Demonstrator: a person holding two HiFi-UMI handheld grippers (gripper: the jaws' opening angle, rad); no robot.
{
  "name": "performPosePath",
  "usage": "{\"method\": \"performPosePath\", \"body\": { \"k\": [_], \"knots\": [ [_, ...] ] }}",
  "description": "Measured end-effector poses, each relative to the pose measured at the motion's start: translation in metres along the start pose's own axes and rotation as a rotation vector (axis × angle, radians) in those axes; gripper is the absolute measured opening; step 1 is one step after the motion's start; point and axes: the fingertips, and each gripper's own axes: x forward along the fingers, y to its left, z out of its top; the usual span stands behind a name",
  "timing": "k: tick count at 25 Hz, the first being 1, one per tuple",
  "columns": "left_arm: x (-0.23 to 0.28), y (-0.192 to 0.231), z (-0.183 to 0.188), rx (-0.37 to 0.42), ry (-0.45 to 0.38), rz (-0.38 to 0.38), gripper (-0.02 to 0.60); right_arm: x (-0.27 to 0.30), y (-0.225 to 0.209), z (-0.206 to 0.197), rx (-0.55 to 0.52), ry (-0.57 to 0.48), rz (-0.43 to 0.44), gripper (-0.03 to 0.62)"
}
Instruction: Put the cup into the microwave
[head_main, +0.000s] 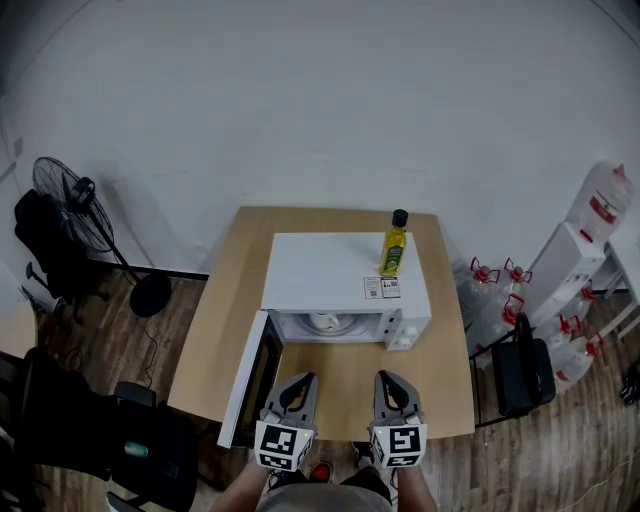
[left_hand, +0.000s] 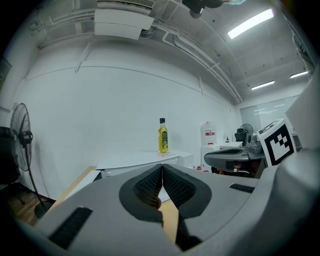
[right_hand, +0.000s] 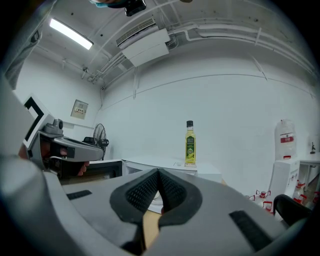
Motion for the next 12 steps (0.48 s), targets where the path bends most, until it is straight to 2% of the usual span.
{"method": "performPosePath", "body": {
  "k": [12],
  "knots": [
    [0.0027,0.0017,-0.0015,0.002,0.005,0.005,0.025,0.0028,-0.0042,-0.0001,0.007,-0.006,0.001,0.017]
  ]
}}
